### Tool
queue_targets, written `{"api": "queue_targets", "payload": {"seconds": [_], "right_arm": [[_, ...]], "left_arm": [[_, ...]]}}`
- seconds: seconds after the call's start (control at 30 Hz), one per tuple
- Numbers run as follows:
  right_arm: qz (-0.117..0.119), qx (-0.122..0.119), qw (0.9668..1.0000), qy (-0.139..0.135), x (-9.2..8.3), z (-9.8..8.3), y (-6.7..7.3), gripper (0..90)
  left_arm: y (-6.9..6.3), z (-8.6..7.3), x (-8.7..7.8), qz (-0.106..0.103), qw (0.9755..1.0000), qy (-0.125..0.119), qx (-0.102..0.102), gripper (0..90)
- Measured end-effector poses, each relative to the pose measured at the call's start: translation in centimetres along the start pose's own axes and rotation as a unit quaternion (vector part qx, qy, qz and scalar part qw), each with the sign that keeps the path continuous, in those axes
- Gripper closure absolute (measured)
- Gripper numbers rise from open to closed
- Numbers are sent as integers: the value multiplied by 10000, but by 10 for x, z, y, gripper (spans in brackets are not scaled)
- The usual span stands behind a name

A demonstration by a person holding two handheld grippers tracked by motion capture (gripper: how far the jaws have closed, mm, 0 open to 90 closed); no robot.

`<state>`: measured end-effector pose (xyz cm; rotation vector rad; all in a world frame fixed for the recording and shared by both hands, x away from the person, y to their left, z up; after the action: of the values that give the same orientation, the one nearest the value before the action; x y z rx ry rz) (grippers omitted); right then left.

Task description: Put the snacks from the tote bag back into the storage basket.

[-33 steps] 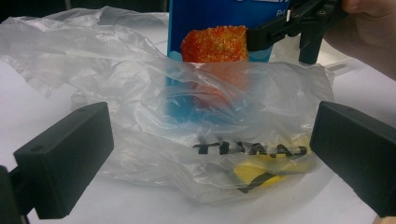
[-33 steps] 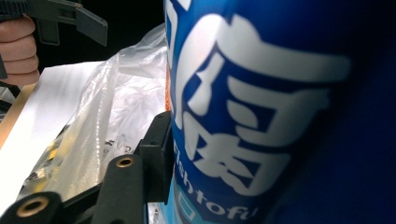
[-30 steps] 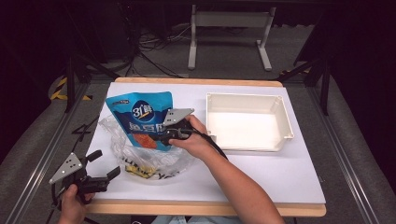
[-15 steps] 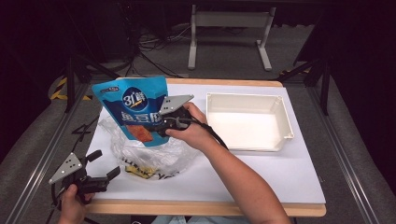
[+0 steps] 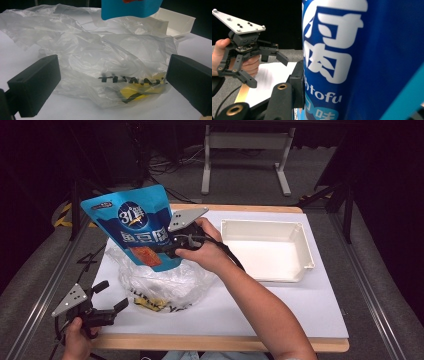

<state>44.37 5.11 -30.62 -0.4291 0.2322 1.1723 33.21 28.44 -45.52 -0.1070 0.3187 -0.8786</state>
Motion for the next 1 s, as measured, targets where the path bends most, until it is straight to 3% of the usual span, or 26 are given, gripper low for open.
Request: {"api": "queue_targets", "payload": {"seconds": [0.47, 0.7, 1.0], "right_arm": [[77, -35, 9997, -225, -18, 19, 3, 552], [110, 2, 9999, -133, -34, 14, -8, 551], [-174, 132, 9995, -240, -62, 5, -25, 551]], "left_arm": [[1, 0, -1, -22, 10000, 21, -4, 3], [1, 0, 0, -25, 10000, 10, -24, 3], [1, -1, 0, -10, 10000, 37, -25, 3]]}}
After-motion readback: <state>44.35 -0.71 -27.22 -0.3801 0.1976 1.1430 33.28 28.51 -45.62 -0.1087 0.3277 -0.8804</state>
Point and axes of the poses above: each handheld gripper's, and its own axes: x roughly forward along the jaws, z roughly out of its top, y roughly to its left, the point moved 5 cm from there along x, roughly forward along the jaws, and after that the axes turned 9 degrees about -z, right-handed, at the moved point
